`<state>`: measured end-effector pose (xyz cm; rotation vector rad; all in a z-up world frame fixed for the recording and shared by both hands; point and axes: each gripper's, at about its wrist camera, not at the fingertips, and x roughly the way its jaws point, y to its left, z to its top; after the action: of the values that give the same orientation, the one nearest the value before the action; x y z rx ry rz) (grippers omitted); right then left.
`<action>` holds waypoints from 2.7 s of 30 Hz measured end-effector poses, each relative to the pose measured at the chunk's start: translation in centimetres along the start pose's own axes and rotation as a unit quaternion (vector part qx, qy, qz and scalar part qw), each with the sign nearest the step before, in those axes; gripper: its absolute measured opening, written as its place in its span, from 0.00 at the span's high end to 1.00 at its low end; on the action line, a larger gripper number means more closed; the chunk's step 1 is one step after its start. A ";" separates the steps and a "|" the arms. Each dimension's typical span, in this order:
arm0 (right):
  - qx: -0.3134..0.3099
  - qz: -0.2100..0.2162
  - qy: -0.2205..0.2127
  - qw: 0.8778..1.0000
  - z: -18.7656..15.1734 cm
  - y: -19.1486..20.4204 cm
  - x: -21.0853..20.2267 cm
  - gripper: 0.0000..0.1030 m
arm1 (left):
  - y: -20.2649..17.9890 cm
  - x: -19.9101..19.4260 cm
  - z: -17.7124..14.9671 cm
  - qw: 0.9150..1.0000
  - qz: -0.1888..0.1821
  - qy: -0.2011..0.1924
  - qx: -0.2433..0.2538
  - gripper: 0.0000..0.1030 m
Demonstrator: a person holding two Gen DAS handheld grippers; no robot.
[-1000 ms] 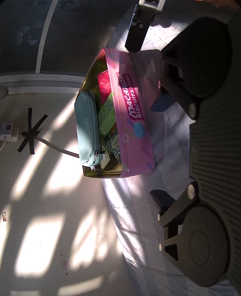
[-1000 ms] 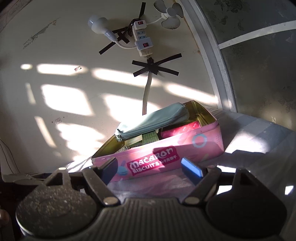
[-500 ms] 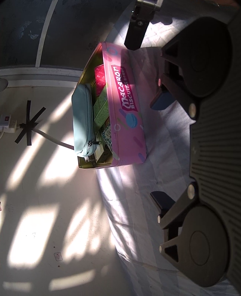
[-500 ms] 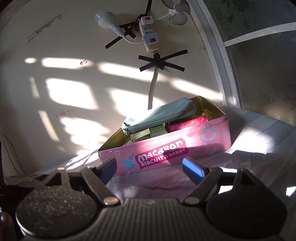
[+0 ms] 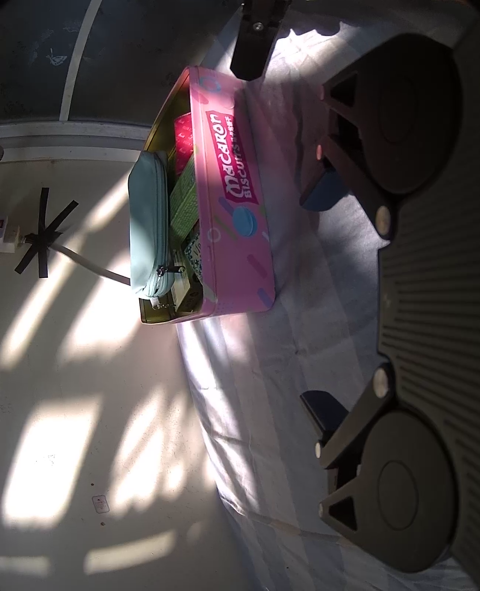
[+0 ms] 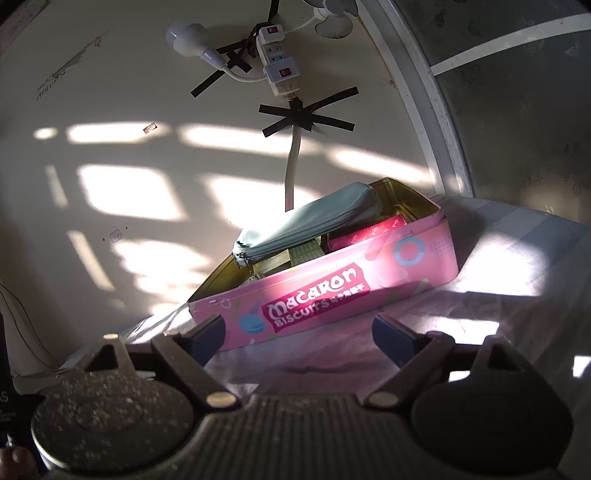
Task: Organize objects
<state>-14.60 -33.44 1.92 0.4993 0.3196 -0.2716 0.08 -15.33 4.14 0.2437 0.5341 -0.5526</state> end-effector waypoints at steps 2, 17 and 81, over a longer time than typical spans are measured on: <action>0.006 0.003 0.004 1.000 -0.1 -0.1 0.3 0.11 | 0.2 0.1 0.0 1.000 0.003 0.003 0.000 0.00; 0.009 0.010 0.019 1.000 -0.5 0.1 1.6 0.06 | 0.3 1.2 -0.5 0.999 0.005 0.047 0.004 0.00; -0.017 -0.003 0.003 1.000 -0.9 0.0 1.2 0.02 | -0.3 -0.6 -0.2 0.997 0.053 0.050 -0.016 0.00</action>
<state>-13.69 -33.21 0.73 0.4659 0.3314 -0.2691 -0.63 -15.27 4.31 0.2684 0.6240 -0.4299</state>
